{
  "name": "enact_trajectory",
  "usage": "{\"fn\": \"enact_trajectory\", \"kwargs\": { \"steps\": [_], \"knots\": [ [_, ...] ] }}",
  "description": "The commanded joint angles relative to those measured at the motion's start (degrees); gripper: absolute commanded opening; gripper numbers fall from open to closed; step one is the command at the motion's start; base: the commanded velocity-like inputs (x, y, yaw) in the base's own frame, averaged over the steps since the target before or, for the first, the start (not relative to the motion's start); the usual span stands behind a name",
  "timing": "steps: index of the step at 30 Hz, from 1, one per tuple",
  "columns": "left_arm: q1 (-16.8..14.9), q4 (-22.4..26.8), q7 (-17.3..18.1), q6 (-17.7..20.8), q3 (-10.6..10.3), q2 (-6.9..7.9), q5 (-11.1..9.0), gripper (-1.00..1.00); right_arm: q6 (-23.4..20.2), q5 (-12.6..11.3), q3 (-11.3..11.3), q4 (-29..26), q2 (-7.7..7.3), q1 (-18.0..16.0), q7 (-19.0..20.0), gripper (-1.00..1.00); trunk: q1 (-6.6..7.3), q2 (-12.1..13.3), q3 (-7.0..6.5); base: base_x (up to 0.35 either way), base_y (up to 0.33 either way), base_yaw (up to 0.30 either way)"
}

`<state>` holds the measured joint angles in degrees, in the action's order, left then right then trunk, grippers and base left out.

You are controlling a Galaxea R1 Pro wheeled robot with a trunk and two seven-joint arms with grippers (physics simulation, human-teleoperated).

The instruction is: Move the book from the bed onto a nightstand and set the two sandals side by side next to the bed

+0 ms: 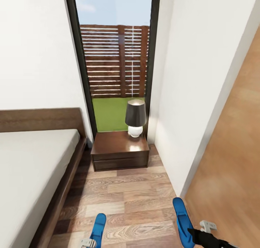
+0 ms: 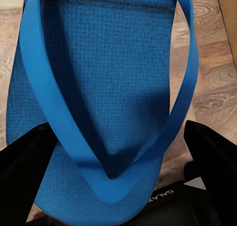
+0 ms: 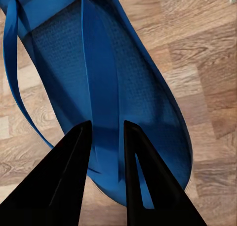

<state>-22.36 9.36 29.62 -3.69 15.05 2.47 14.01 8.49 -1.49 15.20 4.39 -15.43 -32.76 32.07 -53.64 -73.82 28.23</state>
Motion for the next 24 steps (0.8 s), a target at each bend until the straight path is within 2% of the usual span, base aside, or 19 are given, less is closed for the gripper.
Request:
{"fn": "enact_trajectory", "kwargs": {
  "steps": [1,13,24],
  "knots": [
    [-0.05,-0.04,0.17,-0.35,0.42,-0.01,0.58,-1.0,0.3,-0.27,0.18,0.27,-0.04,-0.11,0.36,-1.0,-0.03,-0.03,0.06,0.327,0.0,0.0],
    [-0.05,-0.04,0.17,-0.35,0.42,-0.01,0.58,-1.0,0.3,-0.27,0.18,0.27,-0.04,-0.11,0.36,-1.0,-0.03,-0.03,0.06,0.321,-0.072,0.0],
    [-0.05,-0.04,0.17,-0.35,0.42,-0.01,0.58,-1.0,0.3,-0.27,0.18,0.27,-0.04,-0.11,0.36,-1.0,-0.03,-0.03,0.06,0.291,-0.008,0.0]
  ]
}}
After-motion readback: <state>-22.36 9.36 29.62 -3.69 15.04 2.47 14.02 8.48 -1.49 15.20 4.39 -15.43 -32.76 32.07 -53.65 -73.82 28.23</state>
